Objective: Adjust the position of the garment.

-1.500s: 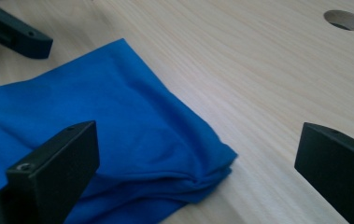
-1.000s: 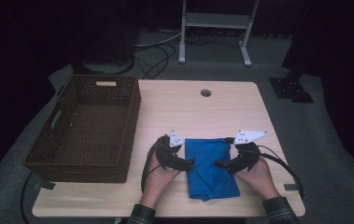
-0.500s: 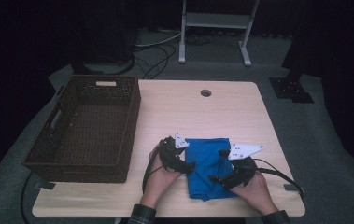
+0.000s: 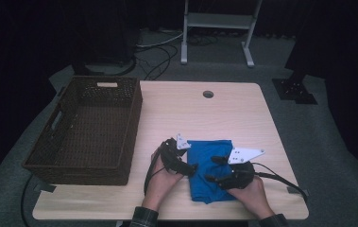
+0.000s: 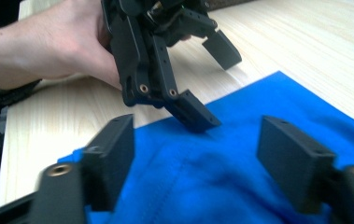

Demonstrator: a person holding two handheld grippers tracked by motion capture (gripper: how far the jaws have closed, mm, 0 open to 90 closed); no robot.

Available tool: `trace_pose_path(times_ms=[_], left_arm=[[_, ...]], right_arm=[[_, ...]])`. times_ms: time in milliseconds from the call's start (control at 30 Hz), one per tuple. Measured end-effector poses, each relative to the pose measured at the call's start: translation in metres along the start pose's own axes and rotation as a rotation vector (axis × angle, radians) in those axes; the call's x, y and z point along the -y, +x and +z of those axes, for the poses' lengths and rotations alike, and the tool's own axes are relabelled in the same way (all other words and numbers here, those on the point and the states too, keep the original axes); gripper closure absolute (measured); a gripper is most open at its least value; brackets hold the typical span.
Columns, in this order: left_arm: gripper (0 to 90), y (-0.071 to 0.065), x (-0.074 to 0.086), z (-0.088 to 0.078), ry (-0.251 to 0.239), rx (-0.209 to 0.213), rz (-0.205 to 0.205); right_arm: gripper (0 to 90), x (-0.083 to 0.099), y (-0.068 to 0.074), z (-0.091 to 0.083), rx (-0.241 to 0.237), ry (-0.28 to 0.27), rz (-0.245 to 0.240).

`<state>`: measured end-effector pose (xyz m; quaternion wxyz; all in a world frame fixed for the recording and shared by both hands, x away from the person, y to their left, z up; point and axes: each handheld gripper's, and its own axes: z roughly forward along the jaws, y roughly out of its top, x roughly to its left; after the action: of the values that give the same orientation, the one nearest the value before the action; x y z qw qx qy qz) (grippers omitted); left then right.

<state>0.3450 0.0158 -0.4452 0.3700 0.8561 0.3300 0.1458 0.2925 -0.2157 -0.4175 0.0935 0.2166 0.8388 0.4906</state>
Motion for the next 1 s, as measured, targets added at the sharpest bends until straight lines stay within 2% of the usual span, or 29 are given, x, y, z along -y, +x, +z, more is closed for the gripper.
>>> trace_pose_path(times_ms=[67,133,200,267,333,500,700,833,1000], left_arm=[[0.6,0.000,0.000,0.000,0.000,-0.001,0.000],[0.6,0.000,0.000,0.000,0.001,0.000,0.000],[0.6,0.000,0.000,0.000,0.001,0.001,-0.001],[0.6,0.000,0.000,0.000,0.000,0.001,-0.003],[0.6,0.000,0.000,0.000,0.001,0.001,-0.005],[0.6,0.000,0.000,0.000,0.002,0.001,-0.005],[0.6,0.000,0.000,0.000,0.001,0.002,-0.007],[0.6,0.001,0.000,0.000,0.002,0.003,-0.008],[0.6,0.001,0.000,0.000,0.002,0.003,-0.008]], right_arm=[[41.6,0.001,0.001,0.003,0.000,0.010,0.000],[46.3,0.000,0.004,0.007,0.021,0.052,-0.034],[50.9,-0.001,0.008,0.012,0.017,0.071,-0.066],[58.4,0.000,0.009,0.018,0.007,0.083,-0.064],[63.0,0.002,0.007,0.019,0.019,0.107,-0.065],[67.4,0.004,0.005,0.024,0.002,0.140,-0.063],[88.2,0.006,0.004,0.027,-0.001,0.169,-0.078],[88.7,0.004,0.006,0.018,0.015,0.159,-0.082],[88.7,0.007,0.014,0.002,0.057,0.186,-0.113]])
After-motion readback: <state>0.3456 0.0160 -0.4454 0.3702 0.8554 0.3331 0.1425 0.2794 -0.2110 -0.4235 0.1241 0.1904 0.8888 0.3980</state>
